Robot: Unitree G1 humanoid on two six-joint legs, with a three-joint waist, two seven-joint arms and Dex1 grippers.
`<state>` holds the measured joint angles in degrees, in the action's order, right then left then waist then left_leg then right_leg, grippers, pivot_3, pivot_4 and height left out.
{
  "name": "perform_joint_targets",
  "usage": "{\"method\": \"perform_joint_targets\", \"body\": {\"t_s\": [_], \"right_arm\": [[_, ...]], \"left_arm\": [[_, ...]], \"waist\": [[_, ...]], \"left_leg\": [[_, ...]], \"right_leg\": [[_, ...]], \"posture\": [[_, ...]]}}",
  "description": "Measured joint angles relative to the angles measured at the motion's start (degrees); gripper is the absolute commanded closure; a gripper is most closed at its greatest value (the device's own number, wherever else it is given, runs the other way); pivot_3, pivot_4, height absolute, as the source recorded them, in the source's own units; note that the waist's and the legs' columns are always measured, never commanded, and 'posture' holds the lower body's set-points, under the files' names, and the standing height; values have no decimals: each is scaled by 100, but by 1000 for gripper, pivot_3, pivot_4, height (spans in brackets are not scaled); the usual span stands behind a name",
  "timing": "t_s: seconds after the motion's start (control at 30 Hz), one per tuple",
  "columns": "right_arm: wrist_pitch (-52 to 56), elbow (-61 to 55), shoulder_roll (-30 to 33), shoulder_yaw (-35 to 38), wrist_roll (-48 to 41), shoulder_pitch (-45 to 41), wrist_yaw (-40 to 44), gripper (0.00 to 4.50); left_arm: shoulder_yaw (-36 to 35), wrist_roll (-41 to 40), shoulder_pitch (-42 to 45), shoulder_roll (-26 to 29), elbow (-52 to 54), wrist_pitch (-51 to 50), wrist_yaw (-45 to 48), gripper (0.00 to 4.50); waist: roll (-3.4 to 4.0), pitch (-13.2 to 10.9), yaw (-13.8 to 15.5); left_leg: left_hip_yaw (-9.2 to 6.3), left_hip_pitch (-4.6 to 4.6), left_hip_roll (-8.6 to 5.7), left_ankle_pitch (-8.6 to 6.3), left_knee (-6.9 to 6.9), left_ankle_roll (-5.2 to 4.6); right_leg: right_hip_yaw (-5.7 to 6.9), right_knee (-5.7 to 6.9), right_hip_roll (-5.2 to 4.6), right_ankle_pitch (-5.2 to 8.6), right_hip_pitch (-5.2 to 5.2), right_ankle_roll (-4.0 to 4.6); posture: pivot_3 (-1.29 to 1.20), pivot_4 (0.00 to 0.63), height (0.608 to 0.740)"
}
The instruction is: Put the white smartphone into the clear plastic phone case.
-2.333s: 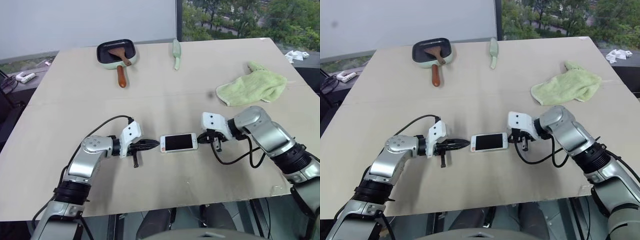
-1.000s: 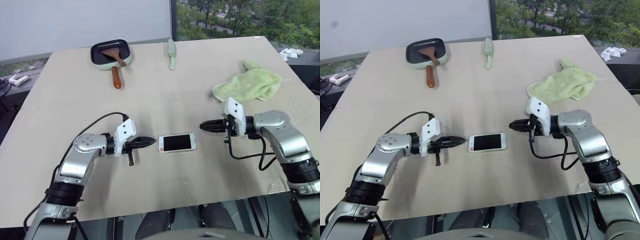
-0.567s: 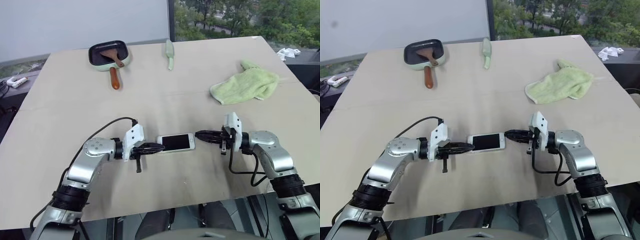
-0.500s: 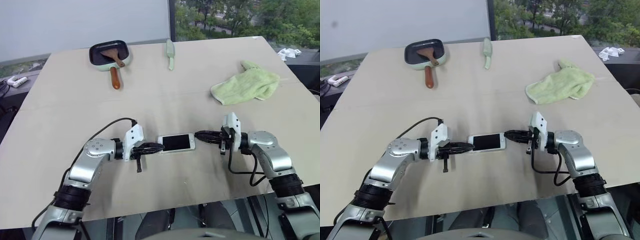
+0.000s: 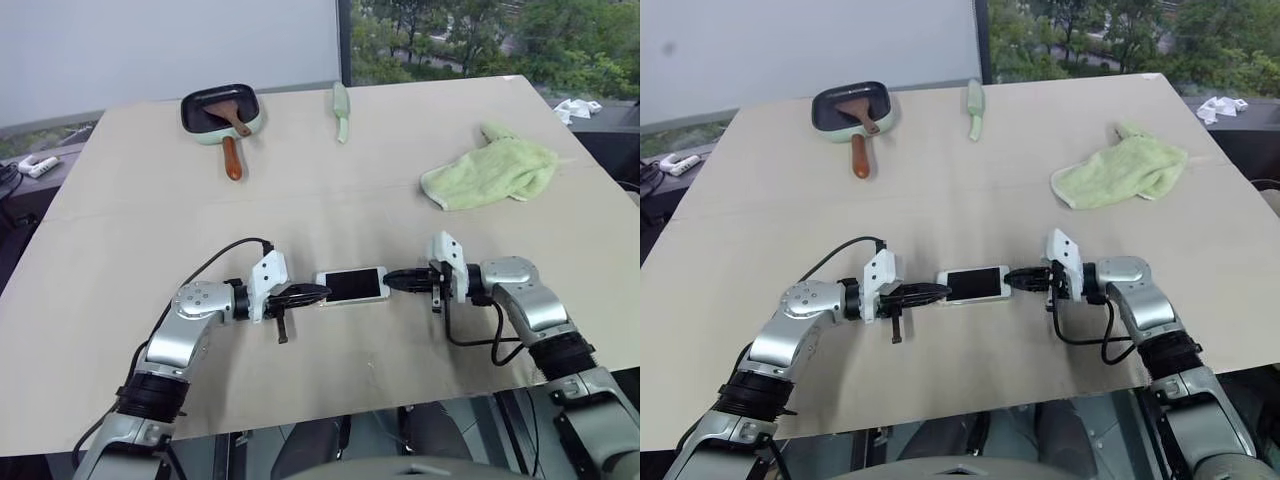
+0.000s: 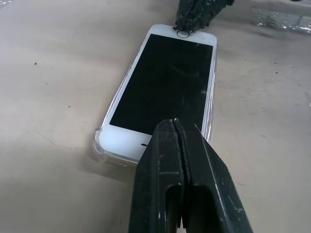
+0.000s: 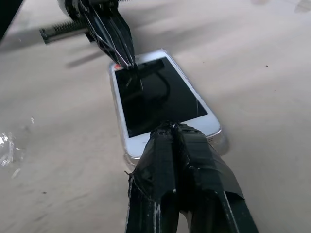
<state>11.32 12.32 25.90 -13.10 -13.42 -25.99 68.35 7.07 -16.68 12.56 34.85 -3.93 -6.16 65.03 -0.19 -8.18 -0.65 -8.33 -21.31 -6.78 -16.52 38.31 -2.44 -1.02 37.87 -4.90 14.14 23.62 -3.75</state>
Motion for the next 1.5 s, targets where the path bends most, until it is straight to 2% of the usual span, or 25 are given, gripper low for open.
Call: {"method": "perform_joint_targets", "body": {"t_s": [0.43,0.9,1.5], "right_arm": [[1317,-440,327,-575,222,-408,29,4431],[1669,-531,378,-940,489,-558,-24,4431],[1983,-612,369,-834,371,-585,-1,4431]], "left_arm": [[5,93,-54,9,2,-62,-63,4500],[-2,145,-100,41,1,-67,-56,4500],[-8,136,-119,55,0,-43,-48,4500]], "waist": [[-3,65,5],[-20,139,6],[-13,137,13]], "left_leg": [[2,56,0,-3,-13,-3],[1,64,1,-16,-22,-25],[-3,62,1,-18,-35,-27]], "right_leg": [[-4,-10,0,2,-48,0],[-2,-17,0,2,-54,0],[0,-29,-1,2,-53,0]], "posture": [[0,150,740],[0,150,740],[0,150,740]]}}
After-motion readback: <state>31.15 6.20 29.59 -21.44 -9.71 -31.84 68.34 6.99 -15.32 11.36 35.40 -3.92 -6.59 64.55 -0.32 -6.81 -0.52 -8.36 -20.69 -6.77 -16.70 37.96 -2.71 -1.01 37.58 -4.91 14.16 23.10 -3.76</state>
